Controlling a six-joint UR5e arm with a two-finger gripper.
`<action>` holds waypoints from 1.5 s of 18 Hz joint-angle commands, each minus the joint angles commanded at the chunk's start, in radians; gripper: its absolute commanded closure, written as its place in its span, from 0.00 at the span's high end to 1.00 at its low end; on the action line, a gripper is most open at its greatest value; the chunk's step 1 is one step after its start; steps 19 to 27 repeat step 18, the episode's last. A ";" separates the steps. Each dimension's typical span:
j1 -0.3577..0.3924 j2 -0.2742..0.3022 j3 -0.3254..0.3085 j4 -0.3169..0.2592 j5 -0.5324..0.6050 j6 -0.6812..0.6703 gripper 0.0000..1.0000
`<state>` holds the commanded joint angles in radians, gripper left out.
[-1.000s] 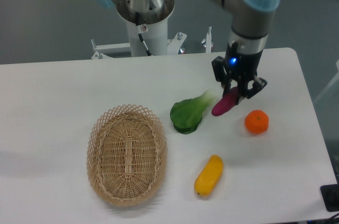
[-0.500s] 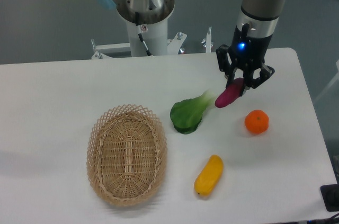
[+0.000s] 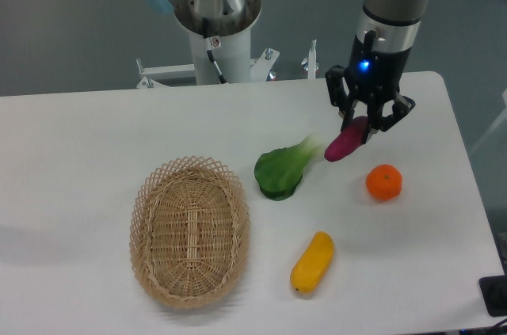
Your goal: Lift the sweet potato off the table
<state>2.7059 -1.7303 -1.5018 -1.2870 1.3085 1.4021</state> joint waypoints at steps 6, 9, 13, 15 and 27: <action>-0.009 -0.012 0.017 0.000 0.000 -0.005 0.33; -0.008 -0.011 0.017 -0.003 0.002 -0.005 0.32; -0.006 -0.009 0.017 -0.005 0.002 -0.005 0.31; -0.006 -0.009 0.017 -0.003 0.002 -0.005 0.31; -0.006 -0.011 0.015 -0.003 0.002 -0.005 0.31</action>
